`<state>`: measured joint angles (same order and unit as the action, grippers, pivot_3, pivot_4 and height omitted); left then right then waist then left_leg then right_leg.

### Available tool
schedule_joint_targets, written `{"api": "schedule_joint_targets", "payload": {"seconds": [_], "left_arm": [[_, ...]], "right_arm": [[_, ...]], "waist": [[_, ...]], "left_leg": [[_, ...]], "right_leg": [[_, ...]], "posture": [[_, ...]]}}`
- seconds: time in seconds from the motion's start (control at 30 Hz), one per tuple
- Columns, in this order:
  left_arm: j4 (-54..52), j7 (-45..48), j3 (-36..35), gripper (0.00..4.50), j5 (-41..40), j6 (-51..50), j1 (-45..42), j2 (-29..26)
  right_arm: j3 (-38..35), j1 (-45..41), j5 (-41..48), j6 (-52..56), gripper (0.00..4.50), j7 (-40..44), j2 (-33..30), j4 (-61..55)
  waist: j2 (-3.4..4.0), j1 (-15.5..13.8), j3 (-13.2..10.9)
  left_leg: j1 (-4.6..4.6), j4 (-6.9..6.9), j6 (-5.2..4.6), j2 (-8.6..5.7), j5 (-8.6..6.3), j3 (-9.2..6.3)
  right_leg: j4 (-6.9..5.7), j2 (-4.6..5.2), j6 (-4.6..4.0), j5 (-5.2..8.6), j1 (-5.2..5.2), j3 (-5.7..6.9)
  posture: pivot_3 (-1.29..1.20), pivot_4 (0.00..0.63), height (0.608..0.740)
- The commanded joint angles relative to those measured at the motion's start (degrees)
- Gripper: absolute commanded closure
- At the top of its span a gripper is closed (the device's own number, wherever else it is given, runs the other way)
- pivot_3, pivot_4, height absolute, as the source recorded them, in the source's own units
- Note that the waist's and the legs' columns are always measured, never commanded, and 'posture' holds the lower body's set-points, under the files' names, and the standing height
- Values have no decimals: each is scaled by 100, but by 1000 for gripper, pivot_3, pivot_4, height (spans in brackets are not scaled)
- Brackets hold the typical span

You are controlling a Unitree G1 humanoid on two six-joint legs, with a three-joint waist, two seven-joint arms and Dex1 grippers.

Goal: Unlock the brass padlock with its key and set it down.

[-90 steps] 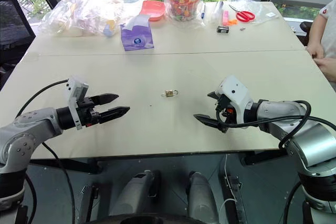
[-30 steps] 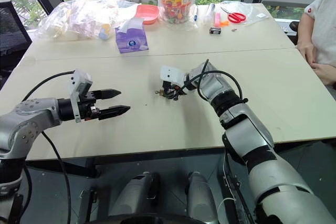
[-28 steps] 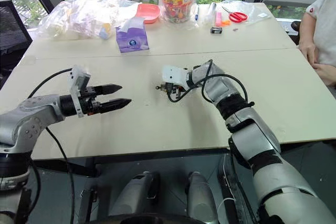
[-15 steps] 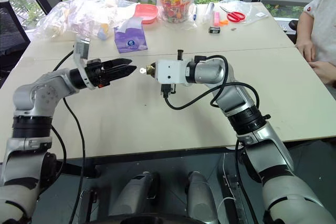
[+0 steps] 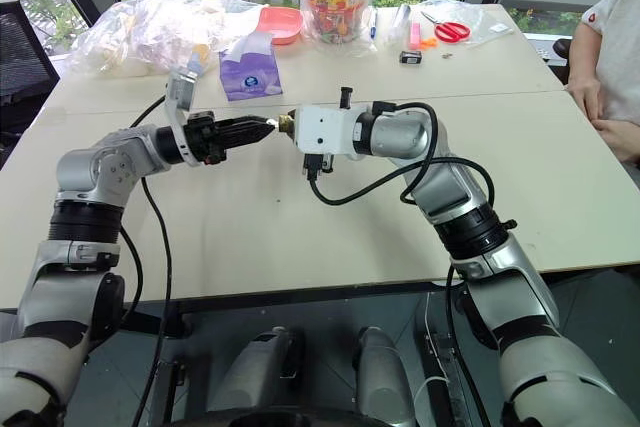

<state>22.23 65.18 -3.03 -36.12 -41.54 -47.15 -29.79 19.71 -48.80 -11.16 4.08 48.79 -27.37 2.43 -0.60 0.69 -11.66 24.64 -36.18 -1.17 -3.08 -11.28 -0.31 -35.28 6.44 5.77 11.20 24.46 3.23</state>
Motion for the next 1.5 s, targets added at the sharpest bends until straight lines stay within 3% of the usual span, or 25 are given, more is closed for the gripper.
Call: {"api": "schedule_joint_targets", "payload": {"seconds": [0.03, 0.07, 0.1, 0.43, 0.63, 0.87, 1.03, 1.13, 1.27, 1.5], "left_arm": [[-54, 88, -102, 3845, 18, 102, -157, -3], [-54, 95, -97, 4374, 34, 106, -158, 5], [-55, 102, -94, 4471, 50, 110, -160, 11], [-161, 15, 47, 4471, 415, 538, -171, 116], [-475, 119, 785, 4471, 1643, 2281, -53, -6], [-277, 135, 1113, 4471, 2494, 3872, -87, -7], [-434, 546, 814, 4471, 1566, 1837, -167, -54], [-477, 786, 591, 3651, 1063, 863, -249, -201], [-335, 510, 369, 2028, 960, 569, -336, -198], [-262, 348, 229, 2028, 826, 373, -431, -18]], "right_arm": [[-126, -50, 5, 0, 3811, -42, 0, -258], [-126, -54, 6, 2, 3811, -44, 3, -259], [-126, -57, 7, 5, 3811, -46, 5, -261], [-68, -67, 24, 43, 3811, 49, 25, -282], [-34, -16, 29, 118, 3811, 150, 3, -282], [-34, 16, -14, 171, 3811, 202, 8, -263], [-38, 18, -81, 140, 3811, 164, 11, -277], [-53, 2, -125, 100, 3811, 126, 15, -264], [-67, -23, -169, 31, 3811, 84, 9, -242], [-51, -77, -192, -43, 3811, 30, 56, -221]], "waist": [[0, 1, 0], [0, 0, 0], [0, -1, 0], [0, -4, 0], [0, -8, 0], [0, -7, 0], [0, -2, 0], [0, 9, 0], [-1, 4, 0], [-1, 1, -1]], "left_leg": [[0, 0, 0, 0, 0, 0], [0, 0, 0, 0, 0, 0], [0, 0, 0, 0, 0, 0], [0, 0, 0, 0, 0, 0], [2, 1, 0, 0, 0, 0], [3, 5, 0, 0, -1, 0], [7, 1, -3, 0, -1, 0], [8, 0, -4, 0, -1, 0], [8, -2, -5, 0, -1, -1], [8, -4, -4, 0, -1, -2]], "right_leg": [[0, 0, 0, 0, 0, 0], [0, 0, 0, 0, 0, 0], [0, 0, 0, 0, 0, 0], [0, 0, 0, 0, 0, 0], [4, 3, -1, 0, 0, 0], [5, 3, -3, 0, 4, 0], [5, 1, 0, 0, 5, 1], [3, 0, 2, 1, 5, 3], [0, -1, 4, 2, 4, 2], [0, -1, 4, 2, 3, 2]], "posture": [[0, 150, 740], [0, 150, 740], [0, 150, 740], [0, 150, 740], [0, 150, 740], [0, 150, 740], [0, 150, 740], [0, 150, 740], [0, 150, 740], [0, 150, 740]]}}
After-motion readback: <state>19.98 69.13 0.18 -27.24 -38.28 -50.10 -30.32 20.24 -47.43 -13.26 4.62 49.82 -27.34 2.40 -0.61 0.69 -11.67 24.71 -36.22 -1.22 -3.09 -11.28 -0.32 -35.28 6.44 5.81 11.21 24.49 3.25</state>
